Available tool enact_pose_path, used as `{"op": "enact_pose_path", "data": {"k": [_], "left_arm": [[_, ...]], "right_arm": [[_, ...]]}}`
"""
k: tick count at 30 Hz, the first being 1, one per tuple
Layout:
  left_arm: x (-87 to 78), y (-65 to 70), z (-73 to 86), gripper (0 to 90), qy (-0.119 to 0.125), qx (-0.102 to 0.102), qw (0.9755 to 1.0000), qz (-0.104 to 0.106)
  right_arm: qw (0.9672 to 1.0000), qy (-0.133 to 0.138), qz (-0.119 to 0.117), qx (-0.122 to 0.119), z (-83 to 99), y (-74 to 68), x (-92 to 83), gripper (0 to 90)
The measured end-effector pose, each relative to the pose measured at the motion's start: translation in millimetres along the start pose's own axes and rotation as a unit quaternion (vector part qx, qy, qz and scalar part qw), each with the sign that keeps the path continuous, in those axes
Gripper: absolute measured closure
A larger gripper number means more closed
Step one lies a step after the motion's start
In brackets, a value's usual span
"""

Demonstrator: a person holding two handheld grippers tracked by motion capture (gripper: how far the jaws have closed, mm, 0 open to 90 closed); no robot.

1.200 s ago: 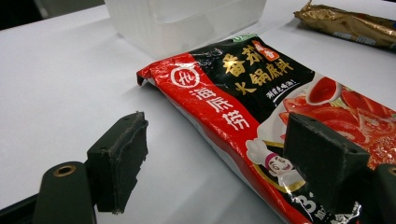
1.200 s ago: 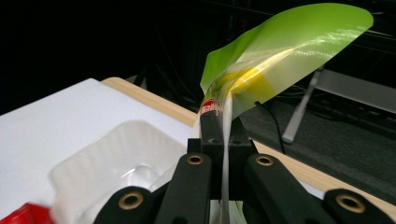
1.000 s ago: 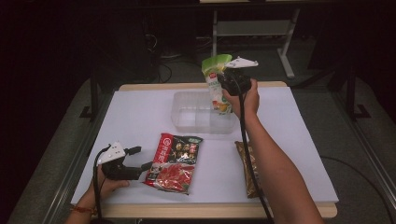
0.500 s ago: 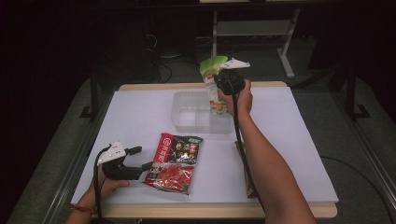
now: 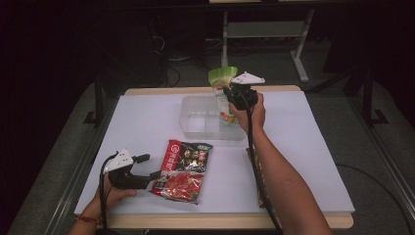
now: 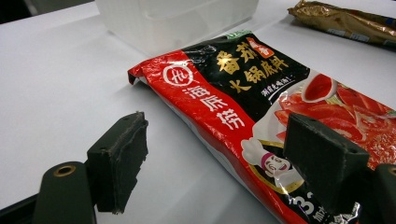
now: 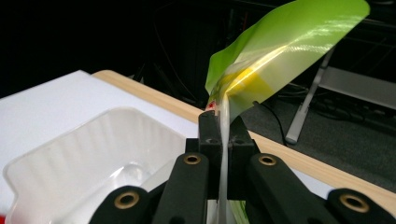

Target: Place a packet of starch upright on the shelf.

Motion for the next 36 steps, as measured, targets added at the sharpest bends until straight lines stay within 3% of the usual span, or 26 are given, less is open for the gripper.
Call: {"op": "enact_pose_path", "data": {"k": [10, 18, 25, 30, 31, 32, 36], "left_arm": [[0.1, 0.9, -0.3, 20.7, 0.000, -0.001, 1.0000, 0.000], [-0.6, 0.7, -0.3, 20.7, 0.000, -0.001, 1.0000, -0.001], [0.0, 1.3, -0.1, 20.7, -0.001, -0.002, 1.0000, 0.001], [1.3, 2.5, 0.1, 20.8, -0.004, 0.001, 1.0000, 0.003], [1.5, 2.6, 0.2, 20.8, -0.004, 0.001, 1.0000, 0.003], [1.6, 2.5, 0.4, 20.8, -0.004, 0.001, 1.0000, 0.003], [1.4, 2.1, 0.4, 20.8, -0.004, 0.001, 1.0000, 0.004]], "right_arm": [[0.9994, -0.016, -0.025, -0.016, 22.5, -8.7, -9.7, 82.9], [0.9987, -0.022, -0.036, -0.029, 30.1, -11.3, -15.8, 81.8], [0.9947, -0.070, -0.050, -0.056, 44.0, -14.9, -19.2, 77.2], [0.9907, -0.107, -0.060, -0.058, 49.2, -15.4, -14.3, 69.8], [0.9896, -0.115, -0.061, -0.061, 50.5, -13.8, -12.6, 67.3], [0.9870, -0.139, -0.066, -0.047, 54.3, -12.2, -8.4, 60.1], [0.9851, -0.153, -0.066, -0.042, 54.5, -9.0, -1.3, 56.5]]}}
Point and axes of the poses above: each handheld gripper's, and its own axes: x roughly forward along the jaws, z roughly out of its underside, y roughly to its right, the point moved 10 cm from there along x, roughly forward along the jaws, and after that the axes turned 7 degrees about -x, right-handed, at the moved point
